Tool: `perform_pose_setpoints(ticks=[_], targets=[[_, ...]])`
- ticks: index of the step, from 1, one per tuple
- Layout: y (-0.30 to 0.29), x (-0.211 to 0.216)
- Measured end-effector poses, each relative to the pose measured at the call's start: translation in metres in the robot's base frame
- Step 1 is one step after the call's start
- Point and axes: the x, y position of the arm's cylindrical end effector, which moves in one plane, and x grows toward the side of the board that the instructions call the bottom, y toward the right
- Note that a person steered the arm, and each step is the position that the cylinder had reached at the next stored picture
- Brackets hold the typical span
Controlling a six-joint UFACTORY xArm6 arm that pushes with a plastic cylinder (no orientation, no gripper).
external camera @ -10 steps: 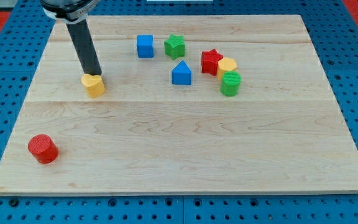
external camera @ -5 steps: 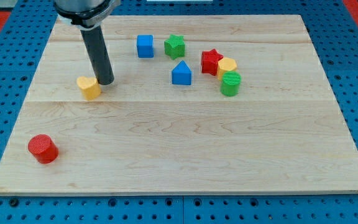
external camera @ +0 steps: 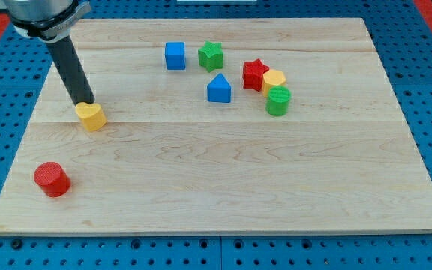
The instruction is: Move the yellow heart closer to the red circle
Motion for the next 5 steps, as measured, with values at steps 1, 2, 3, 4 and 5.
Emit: perform_pose_setpoints(ticks=[1, 2, 3, 4, 5], targets=[[0.0, 0.009], [0.003, 0.02], [0.028, 0.021], [0.05, 0.023], [0.059, 0.034]])
